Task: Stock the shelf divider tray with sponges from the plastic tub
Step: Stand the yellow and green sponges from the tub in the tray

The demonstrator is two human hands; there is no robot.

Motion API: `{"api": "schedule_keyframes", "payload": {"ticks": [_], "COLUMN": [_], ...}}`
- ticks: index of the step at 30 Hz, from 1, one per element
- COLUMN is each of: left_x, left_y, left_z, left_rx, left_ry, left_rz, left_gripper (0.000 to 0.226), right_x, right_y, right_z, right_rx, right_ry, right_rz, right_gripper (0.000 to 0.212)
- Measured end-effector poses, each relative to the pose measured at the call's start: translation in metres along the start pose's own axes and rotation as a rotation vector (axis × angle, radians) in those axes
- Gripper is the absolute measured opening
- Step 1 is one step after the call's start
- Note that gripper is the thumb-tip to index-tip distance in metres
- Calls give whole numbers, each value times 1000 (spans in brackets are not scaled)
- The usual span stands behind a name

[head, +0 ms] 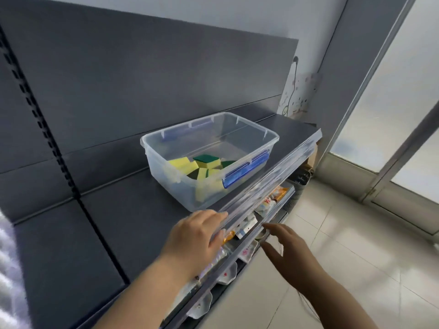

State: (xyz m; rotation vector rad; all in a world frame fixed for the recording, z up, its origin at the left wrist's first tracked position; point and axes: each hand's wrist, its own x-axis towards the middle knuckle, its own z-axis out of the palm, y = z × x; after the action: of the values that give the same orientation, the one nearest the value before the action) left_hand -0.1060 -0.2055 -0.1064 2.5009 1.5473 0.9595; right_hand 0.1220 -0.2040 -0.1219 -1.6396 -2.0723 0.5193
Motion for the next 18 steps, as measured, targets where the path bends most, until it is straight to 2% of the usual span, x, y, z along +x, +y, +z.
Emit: {"api": "schedule_keyframes", "payload": {"ticks": [7,14,16,18], "left_x": [112,152,156,159], "left_y": [-35,-90,-100,-108], "left_z": [-2,-10,-10,-11], "left_rx": [33,116,134,161], "left_ry": [108,191,193,215], "left_rz": [88,-146,-208,-282], "left_gripper": [32,32,41,40], "right_x": [102,190,229,270], "right_y": [8,10,8,5], "right_z": [-47,-54,-54,-50], "right_rx": [48,144,166,164], "right_ry": [171,125,80,21], "right_rz": [-85,-229,-282,-356], "right_gripper": [41,36,34,34]}}
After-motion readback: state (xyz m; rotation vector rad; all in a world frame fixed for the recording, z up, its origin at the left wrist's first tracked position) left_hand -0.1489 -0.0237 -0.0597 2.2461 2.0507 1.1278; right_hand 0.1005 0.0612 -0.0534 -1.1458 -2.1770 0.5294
